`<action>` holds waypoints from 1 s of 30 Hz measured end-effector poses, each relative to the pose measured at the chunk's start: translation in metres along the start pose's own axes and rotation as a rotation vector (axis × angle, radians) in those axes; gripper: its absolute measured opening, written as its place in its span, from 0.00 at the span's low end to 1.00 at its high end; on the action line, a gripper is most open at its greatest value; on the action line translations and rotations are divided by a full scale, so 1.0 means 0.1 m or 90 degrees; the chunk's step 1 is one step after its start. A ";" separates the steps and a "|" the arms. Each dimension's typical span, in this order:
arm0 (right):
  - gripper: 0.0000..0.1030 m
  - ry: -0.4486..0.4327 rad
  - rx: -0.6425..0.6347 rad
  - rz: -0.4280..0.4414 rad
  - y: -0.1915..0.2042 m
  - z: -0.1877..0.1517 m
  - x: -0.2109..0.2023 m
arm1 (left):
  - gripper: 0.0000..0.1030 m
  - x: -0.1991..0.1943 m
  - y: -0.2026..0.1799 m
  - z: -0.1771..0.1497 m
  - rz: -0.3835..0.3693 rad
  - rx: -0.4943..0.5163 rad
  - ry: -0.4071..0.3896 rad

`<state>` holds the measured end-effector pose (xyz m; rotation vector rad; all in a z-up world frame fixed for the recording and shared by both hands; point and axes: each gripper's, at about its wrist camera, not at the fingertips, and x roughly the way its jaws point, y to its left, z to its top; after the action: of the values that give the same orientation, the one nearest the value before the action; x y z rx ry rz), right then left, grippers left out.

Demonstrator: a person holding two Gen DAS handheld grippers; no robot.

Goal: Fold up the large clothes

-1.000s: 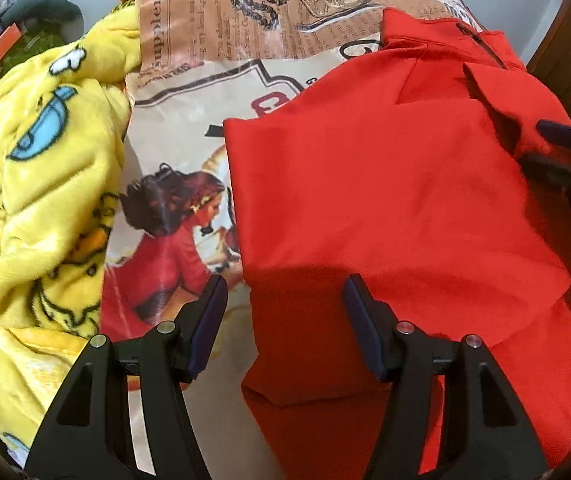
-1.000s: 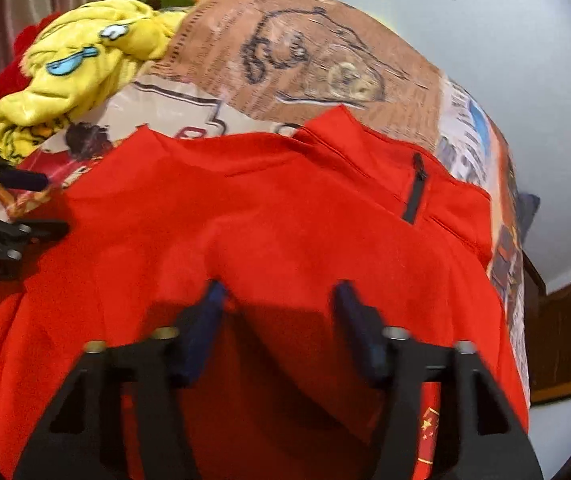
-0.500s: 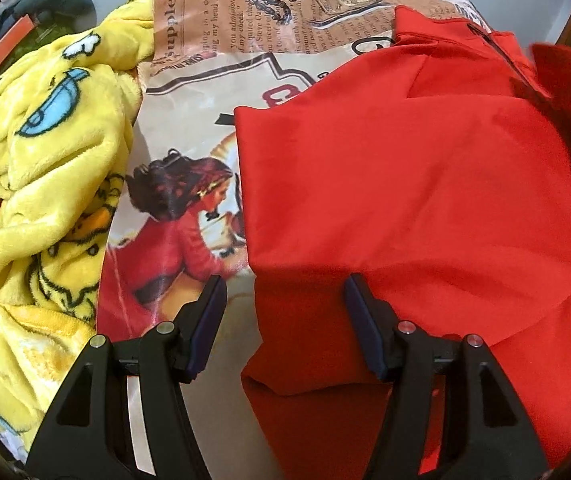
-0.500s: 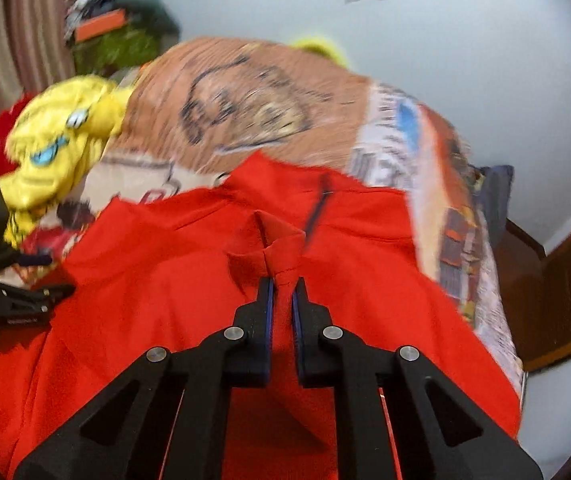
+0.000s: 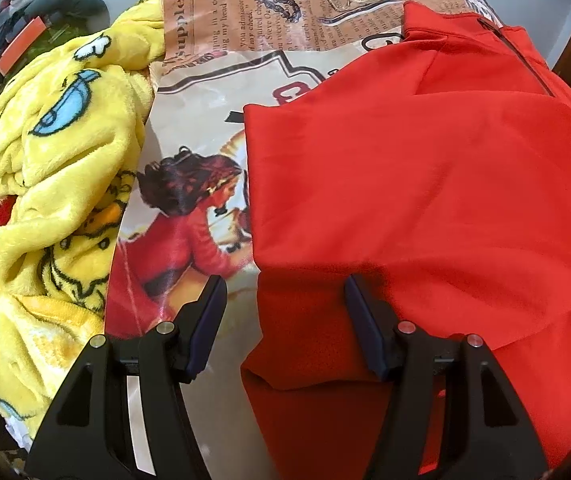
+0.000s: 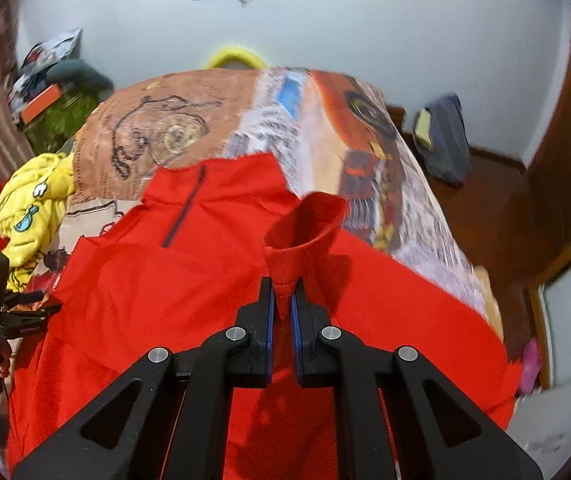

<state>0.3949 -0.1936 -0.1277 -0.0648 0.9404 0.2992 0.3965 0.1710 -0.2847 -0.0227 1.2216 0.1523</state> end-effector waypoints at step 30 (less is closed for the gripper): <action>0.56 0.074 0.083 -0.011 -0.86 -0.40 -0.36 | 0.67 -0.44 0.02 0.15 0.046 -0.009 -0.044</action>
<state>0.3677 -0.2916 -0.1290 0.0298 1.0720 0.2183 0.3954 0.1699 -0.2385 0.0135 1.1532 0.2232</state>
